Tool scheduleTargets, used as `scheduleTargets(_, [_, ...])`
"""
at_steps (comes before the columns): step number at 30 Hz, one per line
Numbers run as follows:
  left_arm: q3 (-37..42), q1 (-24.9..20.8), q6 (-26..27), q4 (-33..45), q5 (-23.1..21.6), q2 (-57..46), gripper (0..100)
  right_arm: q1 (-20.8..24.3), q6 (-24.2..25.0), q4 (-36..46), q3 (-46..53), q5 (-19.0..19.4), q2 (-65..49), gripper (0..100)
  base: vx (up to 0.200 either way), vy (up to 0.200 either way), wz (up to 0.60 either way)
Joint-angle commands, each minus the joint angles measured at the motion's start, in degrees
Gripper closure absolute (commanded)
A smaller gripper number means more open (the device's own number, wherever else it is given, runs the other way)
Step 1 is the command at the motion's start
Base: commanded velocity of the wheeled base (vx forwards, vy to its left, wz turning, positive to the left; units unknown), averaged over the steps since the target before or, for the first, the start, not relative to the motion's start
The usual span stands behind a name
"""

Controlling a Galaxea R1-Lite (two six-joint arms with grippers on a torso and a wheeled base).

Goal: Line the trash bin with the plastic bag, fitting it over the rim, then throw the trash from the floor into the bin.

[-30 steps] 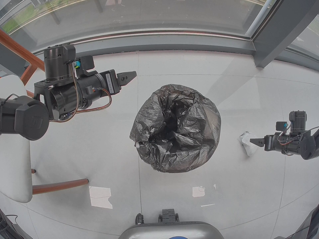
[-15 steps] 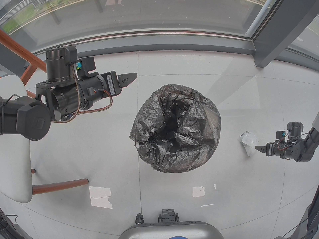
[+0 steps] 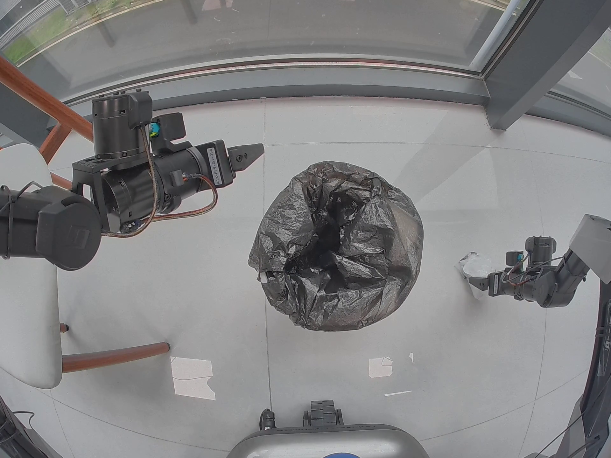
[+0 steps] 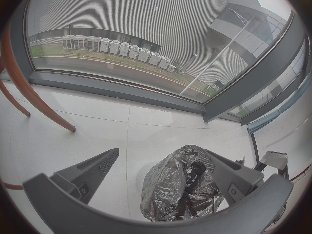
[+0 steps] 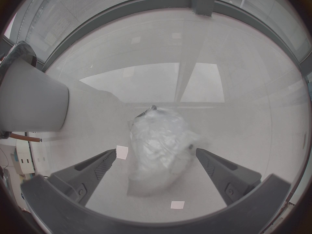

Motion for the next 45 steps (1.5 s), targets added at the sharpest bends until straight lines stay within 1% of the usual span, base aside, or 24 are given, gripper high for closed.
scheduleTargets(1, [-0.1,0.0,0.3,0.0,-0.1,0.2,0,1.9,0.0,0.2,-4.5,-0.8,5.5,0,0.0,0.0,0.0])
scheduleTargets(5, [0.0,0.0,0.3,0.0,0.0,0.2,0,2.7,0.0,0.3,-7.5,-1.0,7.7,0,0.0,0.0,0.0])
scheduleTargets(6, [0.0,0.0,0.3,0.0,0.0,0.0,0,2.9,0.0,0.3,-7.9,-1.0,7.7,100,0.0,0.0,0.0])
scheduleTargets(10, [0.4,0.0,0.2,0.0,0.0,-0.2,0,3.2,0.0,0.9,-8.1,-1.0,7.7,100,0.0,0.0,0.0])
scheduleTargets(12, [1.2,0.0,0.3,0.0,0.0,-0.3,0,3.0,0.0,3.7,-7.5,-1.0,6.7,100,0.0,0.0,0.0])
scheduleTargets(15, [2.0,0.0,0.4,0.0,0.0,-0.4,0,2.4,0.0,4.0,-5.9,-0.7,3.5,100,0.0,0.0,0.0])
scheduleTargets(18, [2.5,0.0,0.4,0.0,0.0,-2.1,0,1.9,0.2,4.2,-2.1,0.1,-3.0,100,0.0,0.0,0.0])
scheduleTargets(21, [3.0,0.0,0.4,0.0,-0.1,-2.7,0,1.9,0.4,4.5,1.4,2.3,-9.9,100,0.0,0.0,0.0])
scheduleTargets(23, [3.4,0.0,0.4,0.0,-0.1,-2.8,0,2.5,0.7,7.7,3.7,3.9,-16.7,100,0.0,0.0,0.0])
scheduleTargets(25, [3.8,0.0,0.4,0.0,-0.1,-3.1,0,3.4,0.7,13.2,5.5,4.7,-23.8,100,0.0,0.0,0.0])
scheduleTargets(27, [4.1,0.0,0.4,-0.1,-0.1,-3.8,0,5.5,0.8,18.6,5.9,5.3,-29.9,100,0.0,0.0,0.0])
scheduleTargets(29, [4.1,0.0,0.4,0.0,-0.1,-4.0,0,7.7,1.6,22.3,5.6,5.8,-34.5,100,0.0,0.0,0.0])
scheduleTargets(32, [4.1,0.0,0.5,0.0,-0.1,-4.1,0,12.7,4.8,26.6,4.1,5.8,-40.3,100,0.0,0.0,0.0])
scheduleTargets(33, [4.1,0.0,0.5,0.0,-0.1,-4.1,0,13.2,5.2,27.1,3.9,5.8,-40.8,100,0.0,0.0,0.0])
scheduleTargets(34, [4.1,0.0,0.6,0.0,-0.2,-4.1,0,16.5,7.0,30.9,2.4,5.6,-43.7,100,0.0,0.0,0.0])
scheduleTargets(38, [4.1,-0.1,0.8,-0.1,-0.2,-4.1,0,23.8,8.2,40.3,-1.6,5.1,-48.2,100,0.0,0.0,0.0])
scheduleTargets(42, [4.1,-0.1,1.7,0.0,-0.3,-4.1,0,28.8,8.5,45.0,-4.5,4.4,-49.6,100,0.0,0.0,0.0])
scheduleTargets(45, [4.0,-0.1,1.7,0.0,-0.3,-4.1,0,32.4,9.2,44.8,-5.0,3.1,-49.1,100,0.0,0.0,0.0])
